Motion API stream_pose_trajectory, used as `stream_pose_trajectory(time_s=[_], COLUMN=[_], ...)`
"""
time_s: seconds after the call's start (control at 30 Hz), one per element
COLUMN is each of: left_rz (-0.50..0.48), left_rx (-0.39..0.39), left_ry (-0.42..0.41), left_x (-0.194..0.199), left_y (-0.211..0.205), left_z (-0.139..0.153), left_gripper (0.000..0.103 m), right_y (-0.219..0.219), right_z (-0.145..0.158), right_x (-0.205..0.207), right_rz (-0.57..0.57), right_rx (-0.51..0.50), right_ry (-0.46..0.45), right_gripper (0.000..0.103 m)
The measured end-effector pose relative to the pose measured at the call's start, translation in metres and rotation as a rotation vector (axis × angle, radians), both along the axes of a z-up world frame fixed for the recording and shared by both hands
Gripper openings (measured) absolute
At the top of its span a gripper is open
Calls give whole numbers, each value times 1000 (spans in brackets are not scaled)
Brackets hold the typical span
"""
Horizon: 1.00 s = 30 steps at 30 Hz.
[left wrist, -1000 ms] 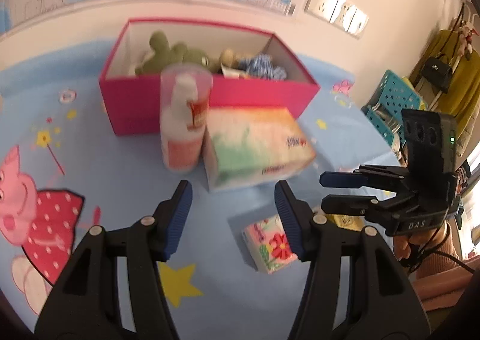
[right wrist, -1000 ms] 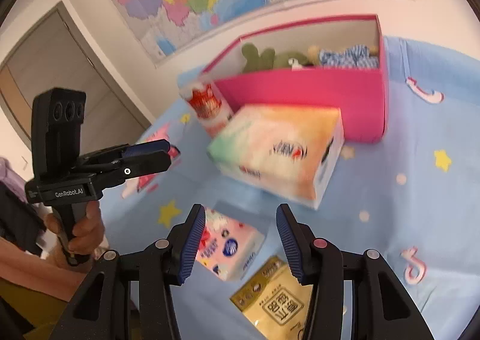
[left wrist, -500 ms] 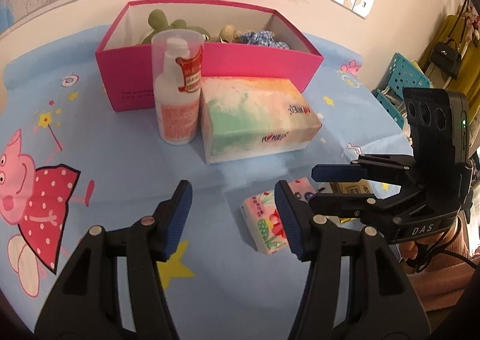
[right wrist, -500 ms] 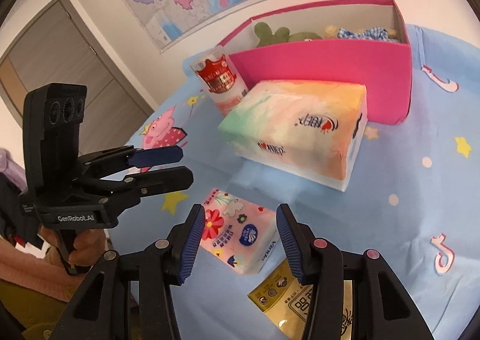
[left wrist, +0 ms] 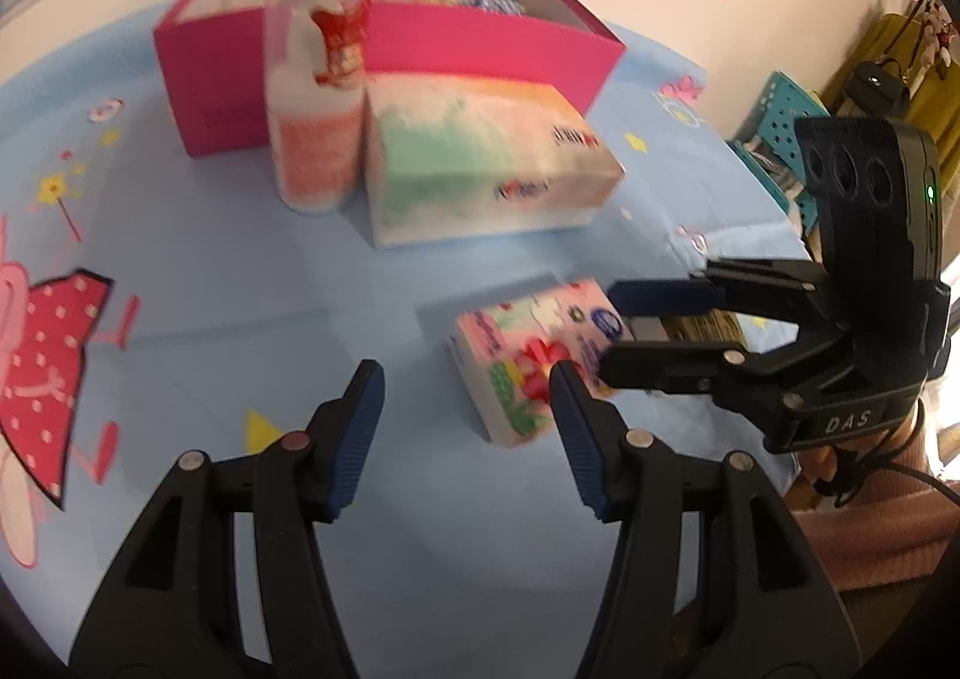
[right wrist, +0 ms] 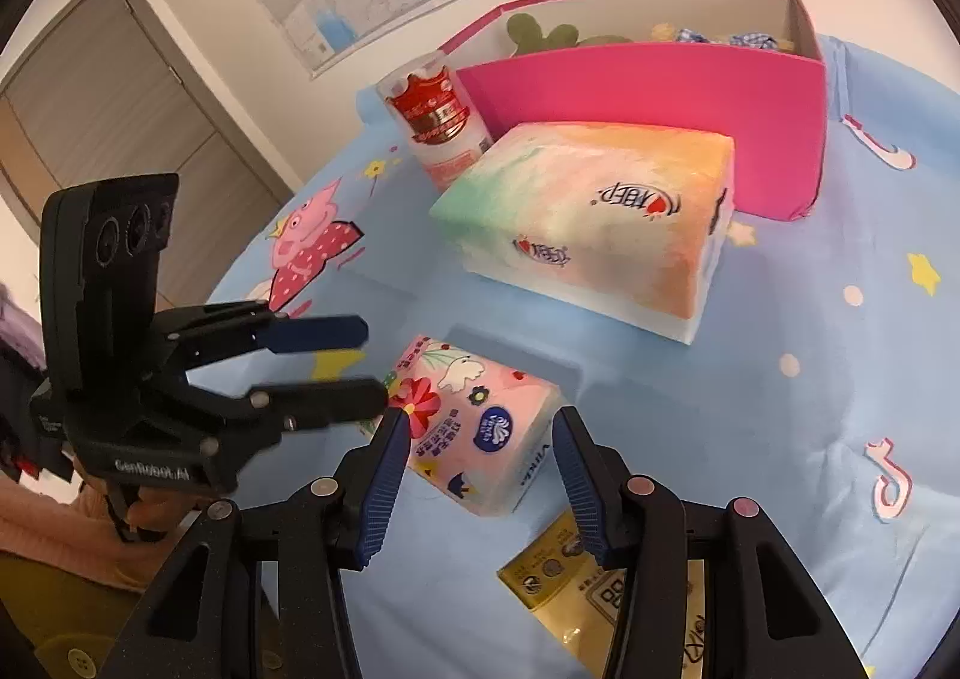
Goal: Organize soft objects
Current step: 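Reach the right gripper to the floral tissue pack and grasp it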
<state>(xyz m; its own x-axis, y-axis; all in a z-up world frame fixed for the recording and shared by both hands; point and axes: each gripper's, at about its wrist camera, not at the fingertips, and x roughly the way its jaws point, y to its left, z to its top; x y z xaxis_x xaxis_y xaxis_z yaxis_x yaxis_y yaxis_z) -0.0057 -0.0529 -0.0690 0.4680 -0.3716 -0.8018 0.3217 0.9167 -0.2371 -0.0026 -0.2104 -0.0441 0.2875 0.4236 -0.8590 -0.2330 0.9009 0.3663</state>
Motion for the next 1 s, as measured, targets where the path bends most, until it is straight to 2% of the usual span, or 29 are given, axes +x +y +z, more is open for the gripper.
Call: stream_pose_trajectory(time_s=[0.07,0.13,0.3,0.63,1.0], left_rz=[-14,-29,-63,-61,-62], left_rx=[-11,-27,-62,-55,-61], left_ry=[12,25,49,43,13], left_x=[-2,-3,-4,-4,-1], left_y=[-2,-4,-8,-10,-12], left_z=[-2,-4,-6,-1,8], left_gripper=[57,46,34,34,34], right_y=[3,5,7,3,-8], right_z=[-2,-3,-5,-8,1], right_x=[2,3,6,5,2], right_rz=[4,6,7,-7,-28], right_rx=[3,2,2,22,49], right_ry=[5,7,21,26,5], right_gripper=[50,50,50,40,39])
